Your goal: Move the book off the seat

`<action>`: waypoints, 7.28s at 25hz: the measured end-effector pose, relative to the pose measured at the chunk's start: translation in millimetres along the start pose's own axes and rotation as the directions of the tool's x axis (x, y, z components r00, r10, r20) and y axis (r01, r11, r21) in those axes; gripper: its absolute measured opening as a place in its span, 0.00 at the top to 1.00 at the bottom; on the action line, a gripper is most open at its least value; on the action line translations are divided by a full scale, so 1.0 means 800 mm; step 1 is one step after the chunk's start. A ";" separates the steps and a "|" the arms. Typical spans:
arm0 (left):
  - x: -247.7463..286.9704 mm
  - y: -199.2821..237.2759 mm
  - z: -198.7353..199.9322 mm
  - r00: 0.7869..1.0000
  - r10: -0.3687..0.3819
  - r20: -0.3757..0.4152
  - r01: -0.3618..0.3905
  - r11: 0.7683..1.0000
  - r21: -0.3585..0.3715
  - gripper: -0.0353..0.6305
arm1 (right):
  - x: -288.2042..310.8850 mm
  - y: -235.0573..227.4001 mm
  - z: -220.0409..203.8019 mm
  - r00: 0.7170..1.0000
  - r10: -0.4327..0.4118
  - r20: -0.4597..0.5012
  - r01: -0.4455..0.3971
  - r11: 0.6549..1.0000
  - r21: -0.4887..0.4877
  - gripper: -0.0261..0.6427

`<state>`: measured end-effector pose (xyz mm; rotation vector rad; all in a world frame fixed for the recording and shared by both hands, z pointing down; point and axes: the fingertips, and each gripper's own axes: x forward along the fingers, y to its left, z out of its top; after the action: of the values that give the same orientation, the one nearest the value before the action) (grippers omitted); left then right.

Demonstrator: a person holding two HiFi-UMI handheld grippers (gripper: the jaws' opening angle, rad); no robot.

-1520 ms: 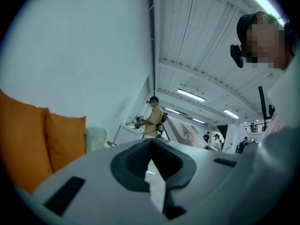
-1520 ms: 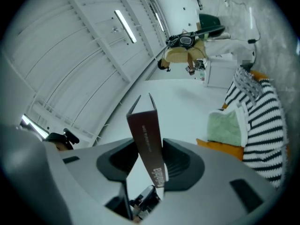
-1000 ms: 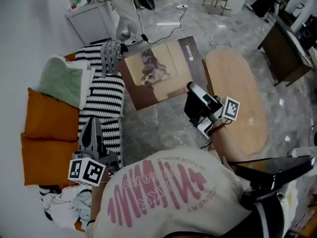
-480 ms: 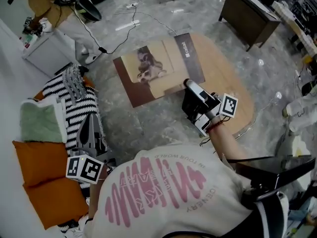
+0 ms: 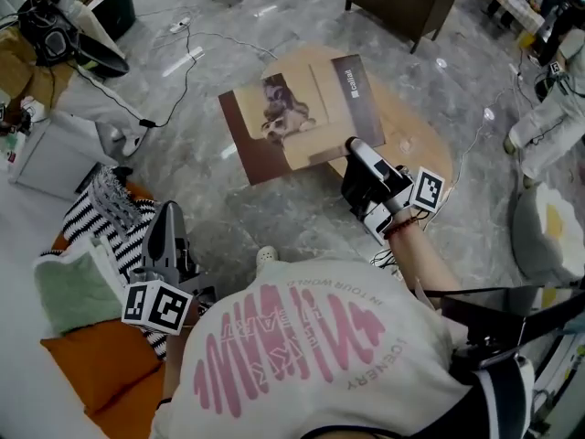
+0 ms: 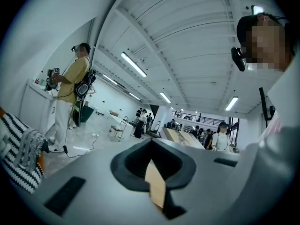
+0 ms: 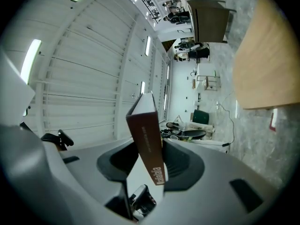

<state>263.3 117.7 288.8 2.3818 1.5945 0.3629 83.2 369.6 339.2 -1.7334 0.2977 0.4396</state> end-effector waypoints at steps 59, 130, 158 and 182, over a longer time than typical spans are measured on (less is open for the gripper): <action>0.287 -0.174 -0.106 0.655 -0.676 -0.339 0.678 0.723 -0.132 0.94 | -0.348 0.016 0.039 0.546 -0.128 0.828 0.404 0.906 -0.127 0.72; 0.340 -0.208 -0.352 0.665 -0.390 -0.637 0.380 0.911 -0.161 0.94 | -0.595 -0.342 -0.018 0.426 -0.771 0.474 0.539 0.637 0.552 0.72; 0.301 -0.185 -0.367 0.700 -0.340 -0.627 0.259 0.940 -0.220 0.94 | -0.608 -0.390 -0.038 0.245 -0.938 0.246 0.676 0.347 0.650 0.65; 0.296 -0.162 -0.347 0.749 -0.388 -0.538 0.289 0.921 -0.262 0.94 | -0.614 -0.353 -0.032 -0.085 -0.972 0.217 0.727 0.088 0.681 0.52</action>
<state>143.8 404.4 520.5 1.8828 2.1049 1.1845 -231.1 382.8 811.3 -0.8888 -1.2989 -0.0907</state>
